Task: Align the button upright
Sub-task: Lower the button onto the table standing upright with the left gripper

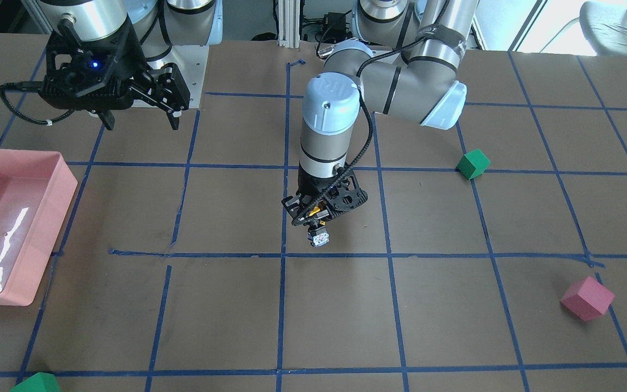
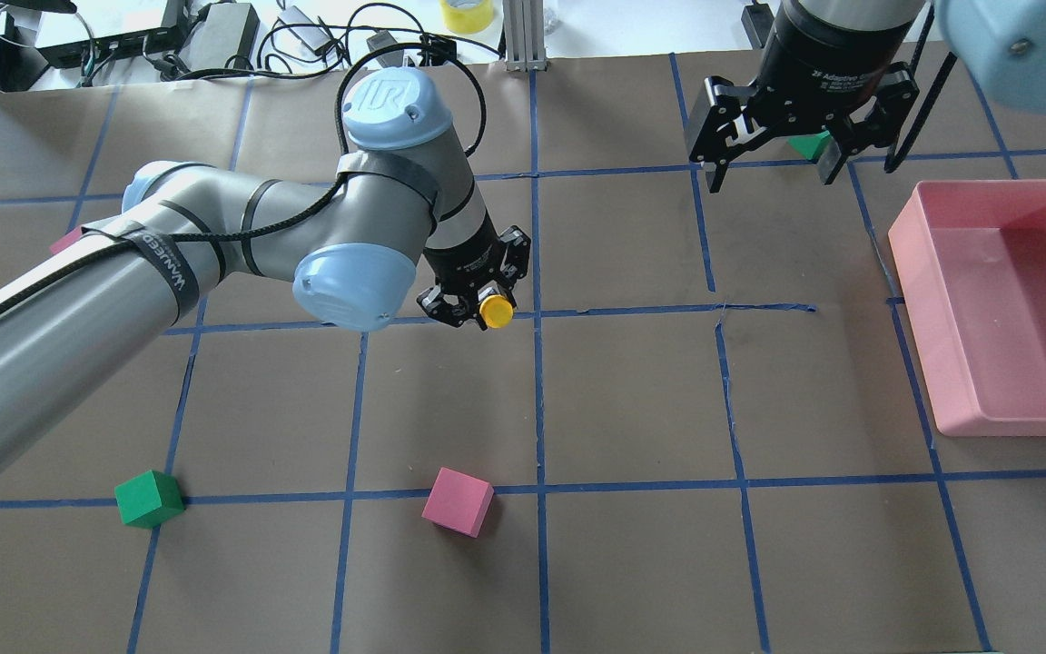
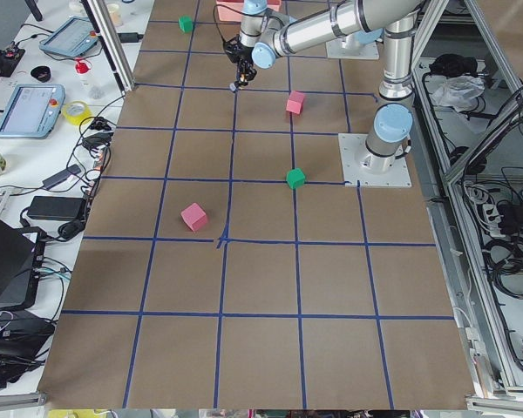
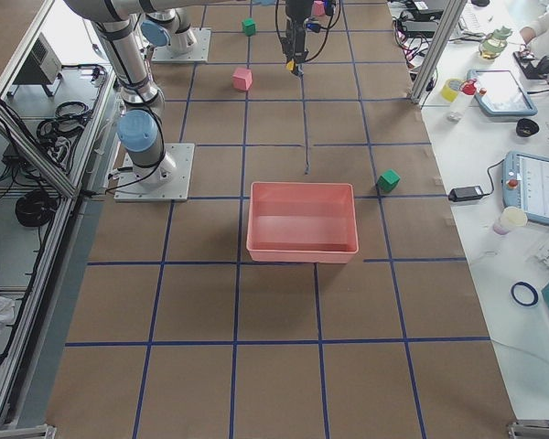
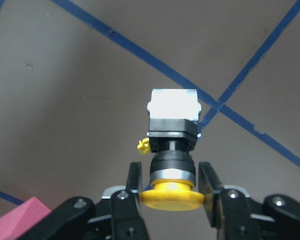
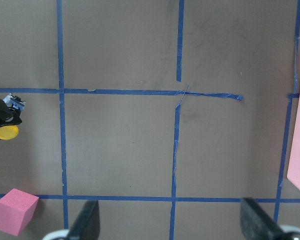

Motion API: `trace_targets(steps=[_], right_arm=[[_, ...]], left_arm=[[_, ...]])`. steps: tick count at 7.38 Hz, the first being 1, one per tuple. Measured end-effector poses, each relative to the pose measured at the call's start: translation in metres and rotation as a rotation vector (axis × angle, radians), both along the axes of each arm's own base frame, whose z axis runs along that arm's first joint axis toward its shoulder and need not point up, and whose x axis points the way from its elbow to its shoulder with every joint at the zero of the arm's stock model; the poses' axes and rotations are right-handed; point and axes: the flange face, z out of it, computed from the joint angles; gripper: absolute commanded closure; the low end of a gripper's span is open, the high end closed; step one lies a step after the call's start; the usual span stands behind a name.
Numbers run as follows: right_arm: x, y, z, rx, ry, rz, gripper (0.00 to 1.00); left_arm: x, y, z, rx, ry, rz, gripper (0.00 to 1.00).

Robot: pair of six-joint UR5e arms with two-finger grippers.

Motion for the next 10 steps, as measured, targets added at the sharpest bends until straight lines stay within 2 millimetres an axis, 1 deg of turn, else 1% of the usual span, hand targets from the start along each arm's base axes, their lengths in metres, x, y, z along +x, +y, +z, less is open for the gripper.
trace_targets(steps=[2, 3, 5, 7, 8, 10], right_arm=[[0.000, 0.000, 0.000, 0.000, 0.000, -0.001, 0.00], [0.000, 0.000, 0.000, 0.000, 0.000, -0.001, 0.00], [0.000, 0.000, 0.000, 0.000, 0.000, -0.001, 0.00], [0.000, 0.000, -0.001, 0.002, 0.000, -0.001, 0.00], [0.000, 0.000, -0.001, 0.002, 0.000, -0.001, 0.00], [0.000, 0.001, 0.000, 0.002, 0.000, -0.002, 0.00]], left_arm=[[-0.012, -0.006, -0.007, 0.135, 0.131, 0.239, 1.00], [-0.014, -0.010, -0.012, 0.192, 0.168, 0.332, 1.00], [-0.002, -0.024, -0.027, 0.260, 0.210, 0.431, 1.00], [0.019, -0.042, -0.042, 0.316, 0.276, 0.495, 1.00], [0.024, -0.047, -0.049, 0.341, 0.312, 0.512, 1.00], [0.025, -0.054, -0.066, 0.370, 0.380, 0.522, 1.00]])
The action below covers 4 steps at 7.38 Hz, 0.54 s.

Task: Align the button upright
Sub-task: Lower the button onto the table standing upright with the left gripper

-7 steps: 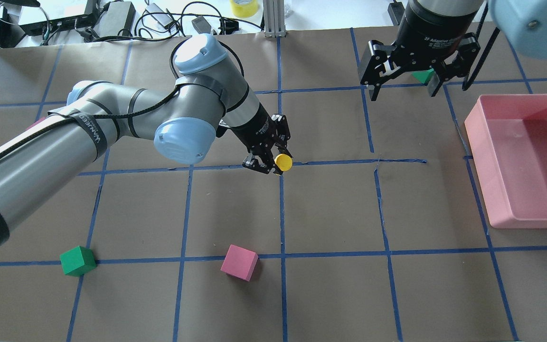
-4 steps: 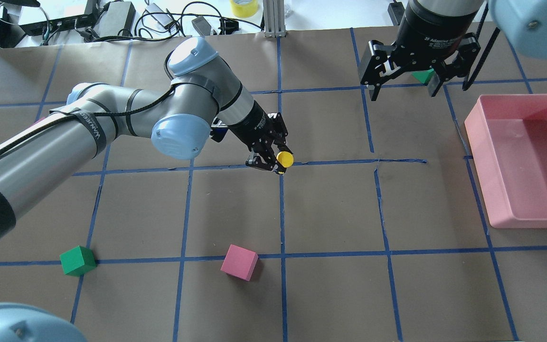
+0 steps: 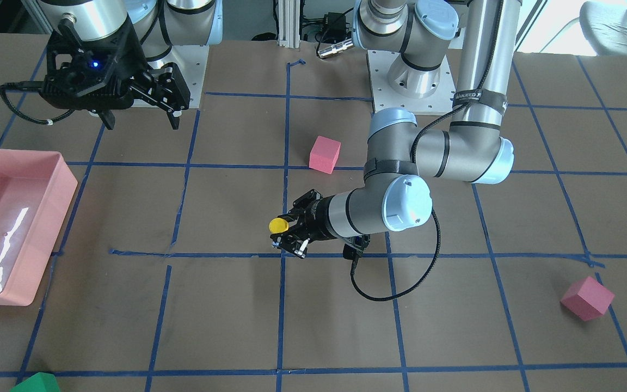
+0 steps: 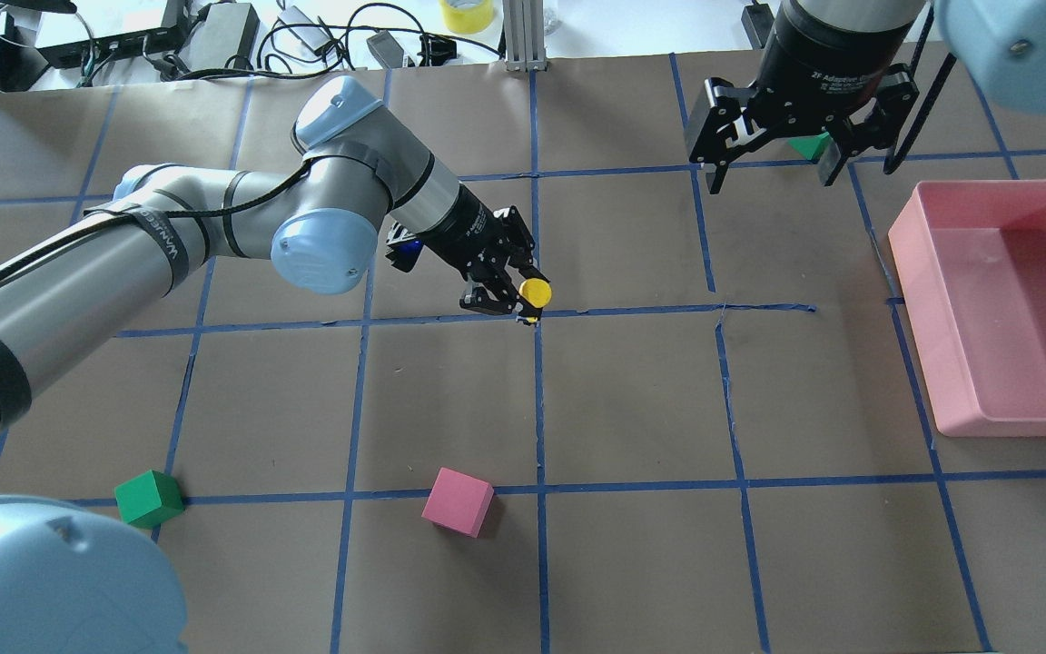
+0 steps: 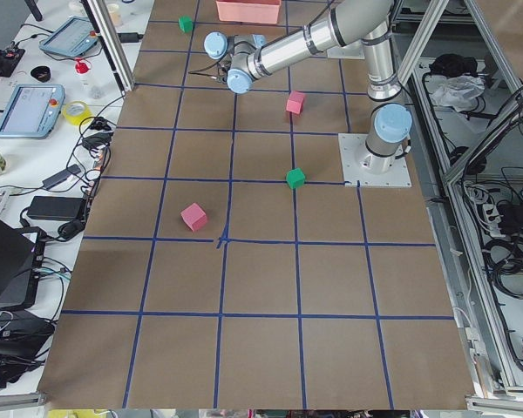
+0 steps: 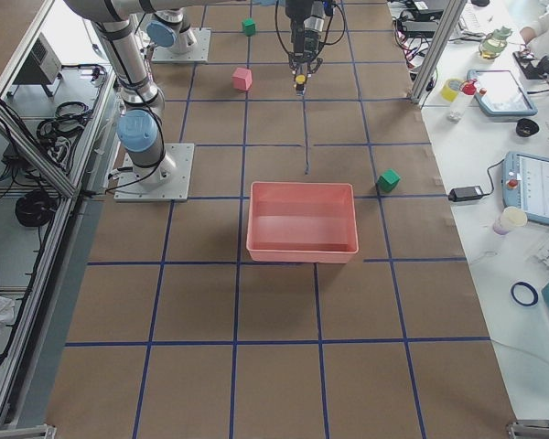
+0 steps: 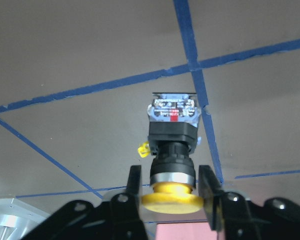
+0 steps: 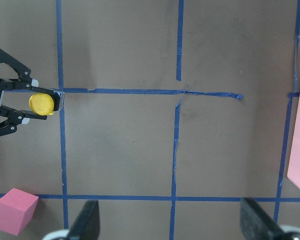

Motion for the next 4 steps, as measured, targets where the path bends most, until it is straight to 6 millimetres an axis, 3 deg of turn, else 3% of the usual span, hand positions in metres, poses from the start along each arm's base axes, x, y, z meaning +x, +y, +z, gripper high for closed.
trace_targets(steps=[4], right_arm=[[0.000, 0.000, 0.000, 0.001, 0.001, -0.001, 0.00]], left_arm=[[0.001, -0.004, -0.018, -0.003, 0.011, -0.015, 0.96]])
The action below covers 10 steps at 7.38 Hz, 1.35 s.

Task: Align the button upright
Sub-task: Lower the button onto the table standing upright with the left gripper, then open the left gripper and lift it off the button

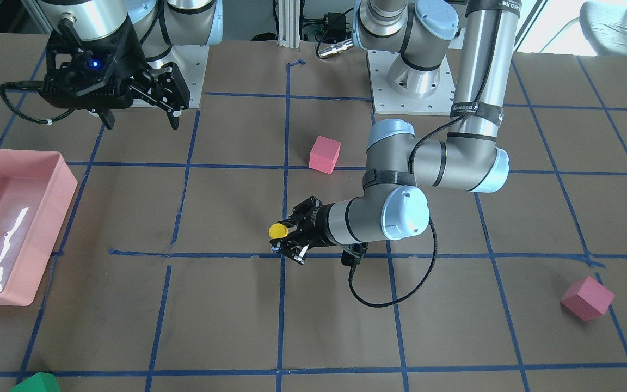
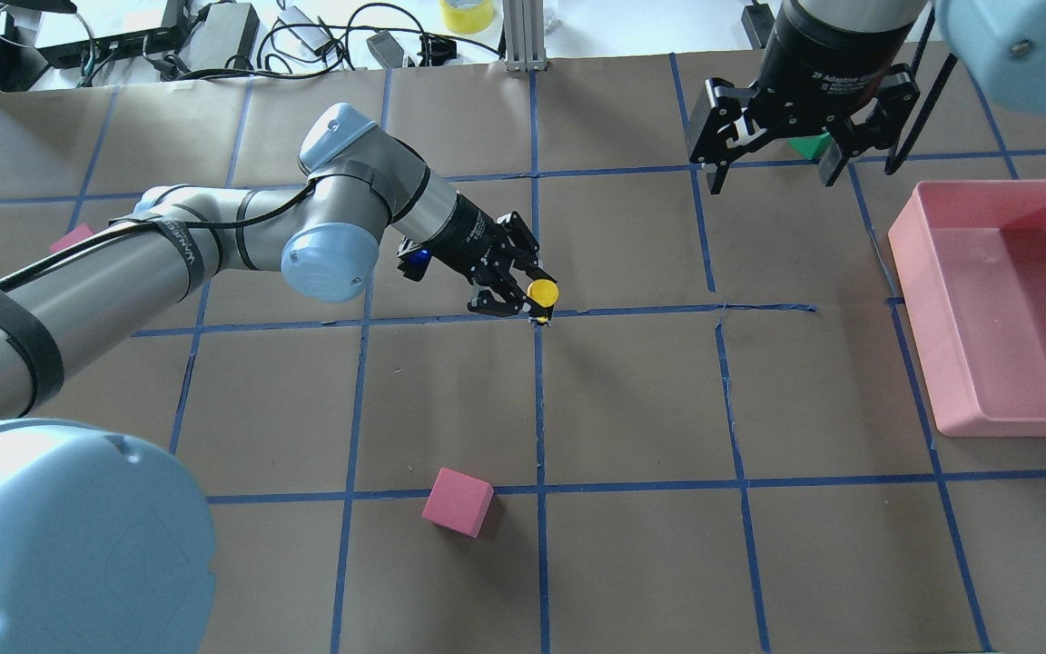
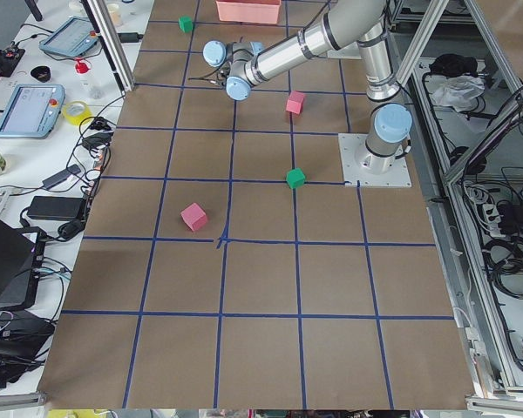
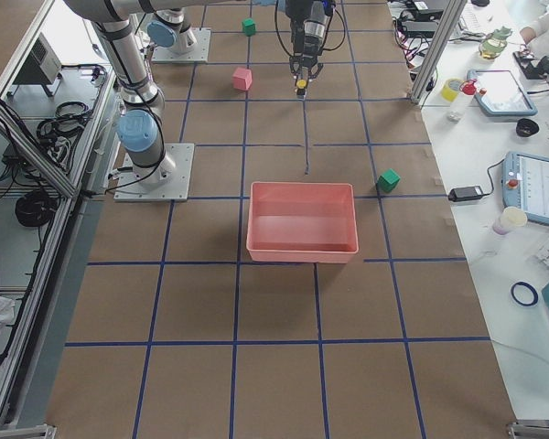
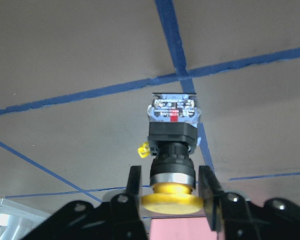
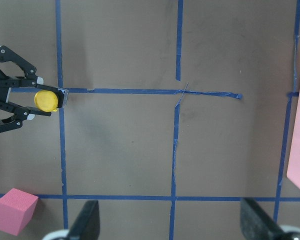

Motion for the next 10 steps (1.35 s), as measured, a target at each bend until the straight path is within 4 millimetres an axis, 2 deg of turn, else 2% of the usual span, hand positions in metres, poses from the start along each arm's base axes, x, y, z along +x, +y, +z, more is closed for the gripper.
trace_targets(steps=[1, 2, 3, 5, 7, 8, 10], right_arm=[[0.000, 0.000, 0.000, 0.001, -0.002, 0.001, 0.00], [0.001, 0.000, -0.001, 0.001, -0.003, 0.001, 0.00], [0.001, 0.000, -0.001, 0.002, -0.003, 0.002, 0.00], [0.001, 0.000, -0.002, 0.003, -0.003, 0.002, 0.00], [0.001, 0.000, -0.002, 0.003, -0.004, 0.002, 0.00], [0.001, 0.000, -0.002, 0.003, -0.004, 0.002, 0.00], [0.001, 0.000, -0.002, 0.005, -0.004, 0.005, 0.00]], left_arm=[[0.000, 0.000, -0.003, -0.001, 0.000, -0.004, 0.92], [0.001, -0.001, -0.005, -0.002, -0.002, -0.005, 0.50], [0.001, -0.001, -0.008, -0.004, -0.009, -0.005, 0.03], [0.005, -0.003, -0.010, -0.005, -0.055, 0.000, 0.00], [0.007, -0.007, 0.001, -0.018, -0.075, 0.020, 0.00], [0.009, -0.012, 0.017, -0.059, -0.074, 0.024, 0.00], [0.020, -0.019, 0.065, -0.180, -0.092, 0.034, 0.00]])
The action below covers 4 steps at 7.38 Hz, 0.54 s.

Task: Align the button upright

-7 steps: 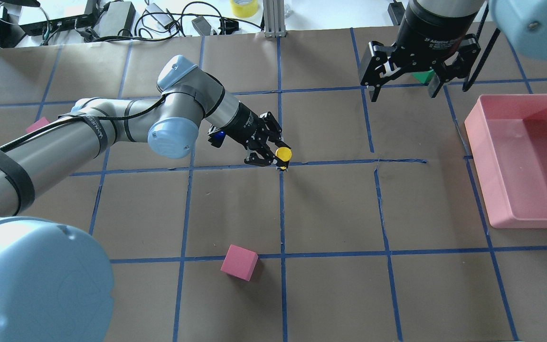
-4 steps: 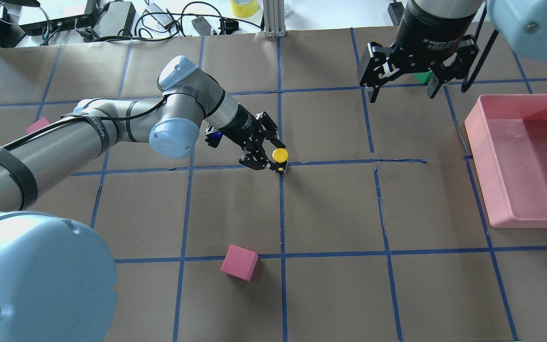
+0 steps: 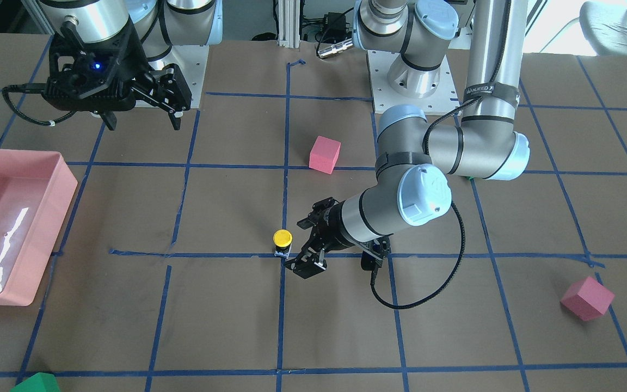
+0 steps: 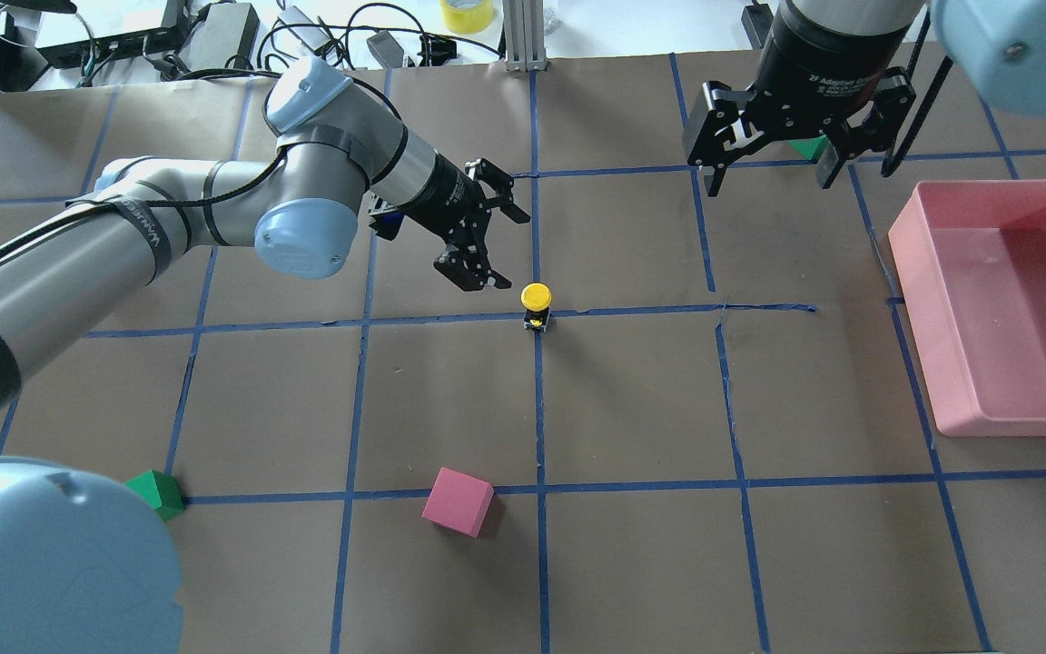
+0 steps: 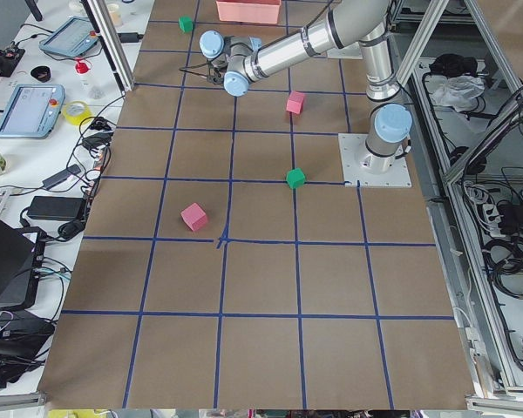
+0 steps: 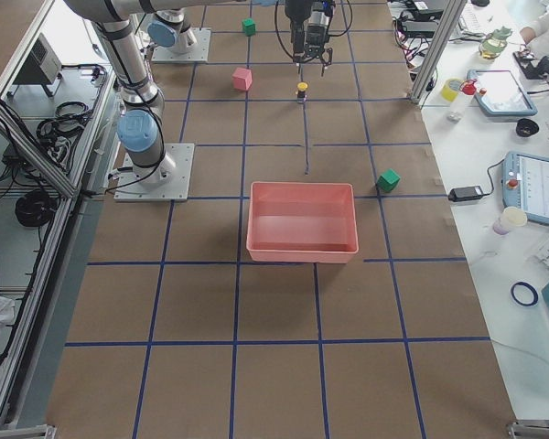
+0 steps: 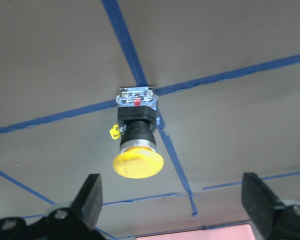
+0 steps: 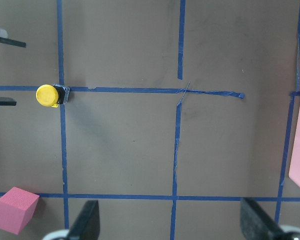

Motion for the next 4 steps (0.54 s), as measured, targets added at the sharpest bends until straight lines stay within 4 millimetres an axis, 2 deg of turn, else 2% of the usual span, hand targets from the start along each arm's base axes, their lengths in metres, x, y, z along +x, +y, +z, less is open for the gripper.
trace_targets(steps=[2, 4], right_arm=[[0.007, -0.001, 0.001, -0.006, -0.036, 0.001, 0.00], [0.009, -0.004, 0.005, -0.034, -0.048, -0.031, 0.00]], left_arm=[[0.008, 0.010, 0.056, -0.136, -0.050, -0.046, 0.00], [0.017, 0.034, 0.116, -0.265, -0.133, -0.144, 0.00]])
